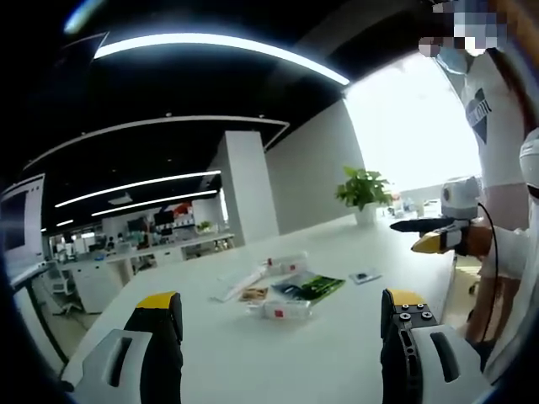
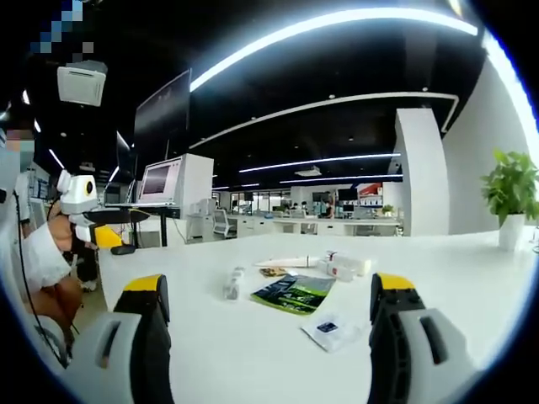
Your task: Arrange the skincare products in the storage area until every visible bottle or jar stands upright without overlapping.
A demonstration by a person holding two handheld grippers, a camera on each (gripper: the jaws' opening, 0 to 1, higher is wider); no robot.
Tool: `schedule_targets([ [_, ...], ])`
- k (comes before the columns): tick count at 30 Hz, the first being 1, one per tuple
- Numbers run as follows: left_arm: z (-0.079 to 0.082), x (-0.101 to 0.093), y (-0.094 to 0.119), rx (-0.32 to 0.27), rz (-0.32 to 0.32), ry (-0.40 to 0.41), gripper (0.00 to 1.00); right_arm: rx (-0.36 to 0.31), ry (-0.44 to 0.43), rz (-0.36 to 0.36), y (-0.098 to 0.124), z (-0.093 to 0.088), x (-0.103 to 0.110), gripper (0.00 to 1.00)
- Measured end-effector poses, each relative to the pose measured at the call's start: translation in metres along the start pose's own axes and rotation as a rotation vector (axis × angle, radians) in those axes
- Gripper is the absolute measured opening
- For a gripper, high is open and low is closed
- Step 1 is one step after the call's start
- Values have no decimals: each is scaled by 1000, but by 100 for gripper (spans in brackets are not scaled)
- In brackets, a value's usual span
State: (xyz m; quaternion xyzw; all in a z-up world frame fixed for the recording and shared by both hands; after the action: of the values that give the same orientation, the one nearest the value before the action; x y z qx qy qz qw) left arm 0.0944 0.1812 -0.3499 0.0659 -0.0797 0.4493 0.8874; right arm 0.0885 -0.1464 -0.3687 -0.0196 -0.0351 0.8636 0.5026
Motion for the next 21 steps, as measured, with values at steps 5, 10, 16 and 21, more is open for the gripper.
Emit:
schedule_targets([
  [5, 0, 1, 0, 3, 3, -2, 100, -9, 0, 1, -2, 2, 0, 100],
  [10, 0, 0, 0, 3, 2, -2, 100, -10, -2, -1, -2, 1, -1, 100],
  [16, 0, 0, -2, 4, 0, -4, 100, -12, -4, -6, -3, 1, -4, 100],
  [21, 0, 0, -3, 6, -1, -4, 100, -17, 2, -1, -9, 3, -5, 100],
])
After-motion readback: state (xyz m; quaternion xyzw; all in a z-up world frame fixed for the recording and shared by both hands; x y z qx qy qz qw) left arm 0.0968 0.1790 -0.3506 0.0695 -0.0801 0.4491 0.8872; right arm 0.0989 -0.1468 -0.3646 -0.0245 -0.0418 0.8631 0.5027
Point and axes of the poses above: the point that each gripper's makers call its tool centre point, and the gripper's own axes: y roughly backward along the fingers, x roughly to its left, z roughly out of its top, the point moved 7 cm from there along y, roughly backward along the fingers, and after that the axes turned 4 degrees about -y, right-handed, at the moved point
